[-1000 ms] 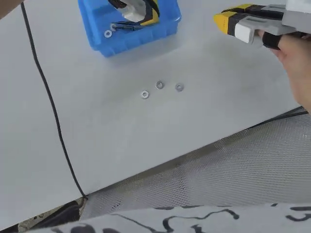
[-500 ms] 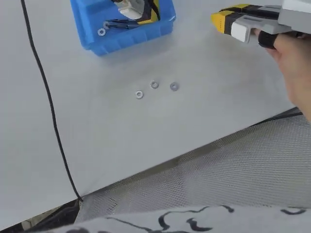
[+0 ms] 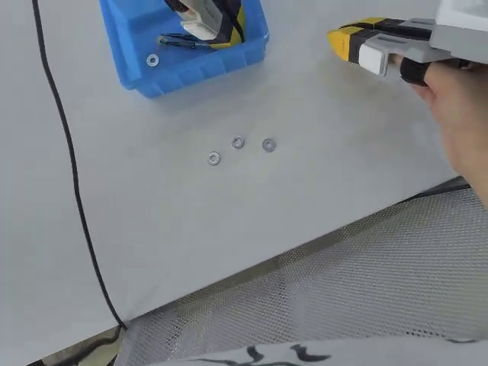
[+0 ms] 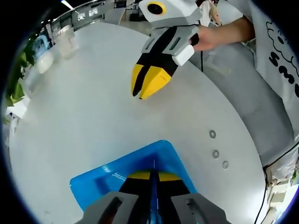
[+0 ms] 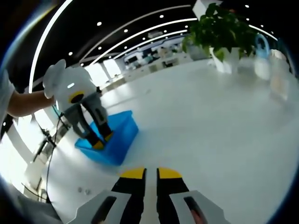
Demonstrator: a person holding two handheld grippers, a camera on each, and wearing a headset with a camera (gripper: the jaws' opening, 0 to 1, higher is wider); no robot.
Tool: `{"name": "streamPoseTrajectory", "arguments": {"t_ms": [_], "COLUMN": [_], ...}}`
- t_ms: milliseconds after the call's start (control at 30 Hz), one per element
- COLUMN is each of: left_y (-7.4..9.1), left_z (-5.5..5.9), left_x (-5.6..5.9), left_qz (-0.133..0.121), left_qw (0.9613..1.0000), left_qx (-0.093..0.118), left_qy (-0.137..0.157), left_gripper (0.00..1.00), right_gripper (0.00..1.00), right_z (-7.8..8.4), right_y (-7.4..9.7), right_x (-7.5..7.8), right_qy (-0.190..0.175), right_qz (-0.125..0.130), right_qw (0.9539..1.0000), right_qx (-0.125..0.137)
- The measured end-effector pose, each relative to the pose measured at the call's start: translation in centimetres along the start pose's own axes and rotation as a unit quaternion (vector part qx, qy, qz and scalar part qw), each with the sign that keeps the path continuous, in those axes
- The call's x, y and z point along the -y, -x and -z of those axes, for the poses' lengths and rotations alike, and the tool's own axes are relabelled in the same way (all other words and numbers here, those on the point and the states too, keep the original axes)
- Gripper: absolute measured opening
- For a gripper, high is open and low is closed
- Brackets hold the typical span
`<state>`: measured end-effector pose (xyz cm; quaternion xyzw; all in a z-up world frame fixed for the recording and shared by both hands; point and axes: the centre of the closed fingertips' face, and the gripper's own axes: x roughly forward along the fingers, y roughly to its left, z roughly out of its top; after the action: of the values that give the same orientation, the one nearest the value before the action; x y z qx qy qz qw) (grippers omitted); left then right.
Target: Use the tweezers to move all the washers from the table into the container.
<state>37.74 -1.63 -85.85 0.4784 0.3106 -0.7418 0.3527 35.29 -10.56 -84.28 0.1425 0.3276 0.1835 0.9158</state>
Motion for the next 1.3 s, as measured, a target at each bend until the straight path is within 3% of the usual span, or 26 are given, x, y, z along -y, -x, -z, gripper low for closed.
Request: {"name": "streamPoseTrajectory", "arguments": {"t_ms": [67, 167, 233, 367, 467, 500, 567, 633, 700, 767, 800, 833, 867, 933, 1000, 1033, 1100, 1133, 1167, 1267, 1300], "left_y": [0.6, 1.9, 3.1, 4.6, 6.0, 6.4, 7.1, 7.9, 8.9, 9.8, 10.2, 10.4, 10.8, 11.5, 12.0, 12.4, 12.7, 12.7, 13.2, 14.6, 15.2], "left_z": [-0.4, -1.0, -0.9, -0.5, -0.1, 0.0, 0.4, 0.7, 1.3, 1.4, 1.8, 2.0, 2.3, 2.5, 2.9, 3.1, 3.2, 3.2, 3.2, 2.4, 2.0], "left_x": [-0.4, -0.9, -1.2, -0.8, -0.7, -0.6, -0.1, -0.1, -0.4, -0.3, -0.4, -0.2, -0.1, 0.1, 0.5, 0.7, 1.1, 1.2, 1.6, 2.5, 2.8], "left_qz": [-0.030, -0.064, -0.092, -0.116, -0.150, -0.161, -0.170, -0.197, -0.234, -0.262, -0.281, -0.285, -0.299, -0.320, -0.330, -0.340, -0.345, -0.346, -0.350, -0.352, -0.355], "left_qw": [0.9994, 0.9957, 0.9929, 0.9882, 0.9815, 0.9780, 0.9750, 0.9666, 0.9524, 0.9387, 0.9290, 0.9257, 0.9159, 0.9023, 0.8910, 0.8790, 0.8713, 0.8700, 0.8663, 0.8571, 0.8522], "left_qx": [0.018, 0.058, 0.068, 0.080, 0.095, 0.101, 0.110, 0.123, 0.137, 0.166, 0.172, 0.175, 0.186, 0.202, 0.214, 0.227, 0.239, 0.240, 0.242, 0.267, 0.277], "left_qy": [0.001, 0.034, 0.034, 0.059, 0.070, 0.087, 0.093, 0.108, 0.140, 0.151, 0.168, 0.176, 0.192, 0.206, 0.227, 0.245, 0.255, 0.257, 0.262, 0.266, 0.267], "left_gripper": [0.00, 0.00, 0.00, 0.00, 0.00, 0.00, 0.00, 0.00, 0.00, 0.00, 0.00, 0.00, 0.00, 0.00, 0.00, 0.00, 0.00, 0.00, 0.00, 0.00, 0.00], "right_gripper": [0.04, 0.04, 0.04, 0.04, 0.03, 0.03, 0.03, 0.03, 0.03, 0.02, 0.02, 0.02, 0.02, 0.02, 0.03, 0.03, 0.03, 0.03, 0.03, 0.04, 0.04], "right_z": [-0.1, -0.4, -0.4, -1.5, -2.5, -2.8, -3.3, -3.8, -4.2, -4.5, -4.5, -4.5, -4.6, -4.6, -4.6, -4.6, -4.6, -4.6, -4.7, -5.1, -5.3], "right_y": [0.1, 0.3, 0.3, 0.7, 1.3, 1.4, 1.8, 2.1, 2.4, 2.6, 2.7, 2.7, 2.9, 3.1, 3.3, 3.4, 3.4, 3.5, 3.6, 3.9, 3.9], "right_x": [-0.1, -0.5, -0.8, -2.3, -3.2, -3.5, -4.1, -4.6, -5.2, -5.9, -6.4, -6.7, -7.2, -7.9, -8.6, -9.0, -9.7, -9.9, -10.5, -11.8, -12.3], "right_qy": [0.003, 0.007, 0.006, 0.006, 0.042, 0.044, 0.047, 0.053, 0.062, 0.069, 0.073, 0.076, 0.081, 0.087, 0.094, 0.097, 0.100, 0.101, 0.109, 0.121, 0.125], "right_qz": [-0.002, -0.007, -0.014, -0.034, -0.032, -0.033, -0.038, -0.041, -0.044, -0.047, -0.050, -0.052, -0.055, -0.059, -0.063, -0.066, -0.071, -0.071, -0.073, -0.081, -0.085], "right_qw": [1.0000, 0.9999, 0.9999, 0.9993, 0.9986, 0.9984, 0.9981, 0.9976, 0.9969, 0.9963, 0.9959, 0.9956, 0.9951, 0.9944, 0.9935, 0.9931, 0.9924, 0.9922, 0.9913, 0.9892, 0.9885], "right_qx": [0.001, 0.007, 0.006, 0.012, 0.010, 0.011, 0.014, 0.017, 0.020, 0.021, 0.020, 0.019, 0.017, 0.017, 0.015, 0.013, 0.011, 0.011, 0.011, 0.012, 0.012]}}
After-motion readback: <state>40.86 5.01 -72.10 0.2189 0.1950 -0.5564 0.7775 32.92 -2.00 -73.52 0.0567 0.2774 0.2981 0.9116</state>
